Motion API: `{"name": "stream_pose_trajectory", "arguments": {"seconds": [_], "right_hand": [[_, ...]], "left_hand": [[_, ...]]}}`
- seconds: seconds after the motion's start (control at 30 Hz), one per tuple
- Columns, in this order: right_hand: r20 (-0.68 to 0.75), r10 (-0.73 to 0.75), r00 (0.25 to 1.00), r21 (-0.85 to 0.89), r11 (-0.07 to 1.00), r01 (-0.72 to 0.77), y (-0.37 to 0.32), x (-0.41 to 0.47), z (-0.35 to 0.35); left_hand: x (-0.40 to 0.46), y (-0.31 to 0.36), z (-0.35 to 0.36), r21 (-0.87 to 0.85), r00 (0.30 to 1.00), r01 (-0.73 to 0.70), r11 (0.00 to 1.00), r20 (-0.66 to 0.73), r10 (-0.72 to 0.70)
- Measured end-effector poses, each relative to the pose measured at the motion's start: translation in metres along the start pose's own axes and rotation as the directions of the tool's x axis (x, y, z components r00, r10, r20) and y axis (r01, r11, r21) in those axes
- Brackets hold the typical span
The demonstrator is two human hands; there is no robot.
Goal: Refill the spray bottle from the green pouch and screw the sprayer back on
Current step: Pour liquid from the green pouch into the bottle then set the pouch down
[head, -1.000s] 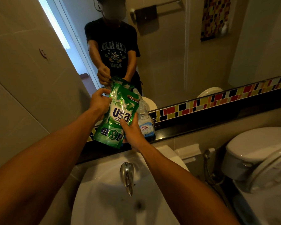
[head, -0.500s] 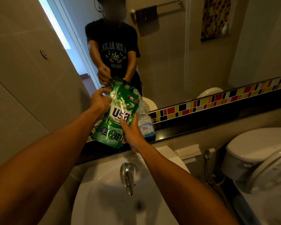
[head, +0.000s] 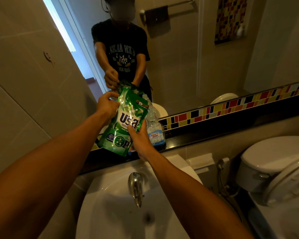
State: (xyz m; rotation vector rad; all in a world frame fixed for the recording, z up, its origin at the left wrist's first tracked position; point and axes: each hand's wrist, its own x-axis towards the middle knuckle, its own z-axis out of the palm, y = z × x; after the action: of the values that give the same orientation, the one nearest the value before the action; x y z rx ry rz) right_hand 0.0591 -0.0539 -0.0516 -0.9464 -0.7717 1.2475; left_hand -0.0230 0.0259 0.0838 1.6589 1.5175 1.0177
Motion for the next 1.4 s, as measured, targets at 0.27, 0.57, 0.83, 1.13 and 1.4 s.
{"name": "stream_pose_trajectory", "arguments": {"seconds": [0.27, 0.57, 0.83, 1.13, 1.4], "right_hand": [[0.000, -0.002, 1.000, -0.014, 1.000, 0.002, -0.002, -0.002, 0.002], [0.003, 0.003, 1.000, -0.002, 1.000, -0.003, -0.004, -0.005, 0.003], [0.003, 0.019, 1.000, 0.010, 1.000, -0.019, -0.005, -0.007, 0.005], [0.009, 0.020, 1.000, 0.008, 1.000, -0.020, -0.009, -0.009, 0.006], [-0.012, 0.028, 1.000, -0.006, 1.000, -0.028, -0.012, -0.011, 0.011]], "left_hand": [[0.003, 0.001, 0.000, 0.039, 1.000, -0.017, 0.999, 0.010, 0.016], [0.005, 0.001, -0.001, 0.038, 1.000, -0.009, 0.999, 0.011, 0.008], [0.006, 0.002, -0.002, 0.035, 1.000, -0.020, 0.999, 0.011, 0.020], [0.007, 0.003, -0.005, 0.035, 0.999, -0.031, 0.999, 0.022, 0.030], [0.011, 0.003, -0.005, 0.042, 0.999, -0.031, 0.999, 0.017, 0.030]]}}
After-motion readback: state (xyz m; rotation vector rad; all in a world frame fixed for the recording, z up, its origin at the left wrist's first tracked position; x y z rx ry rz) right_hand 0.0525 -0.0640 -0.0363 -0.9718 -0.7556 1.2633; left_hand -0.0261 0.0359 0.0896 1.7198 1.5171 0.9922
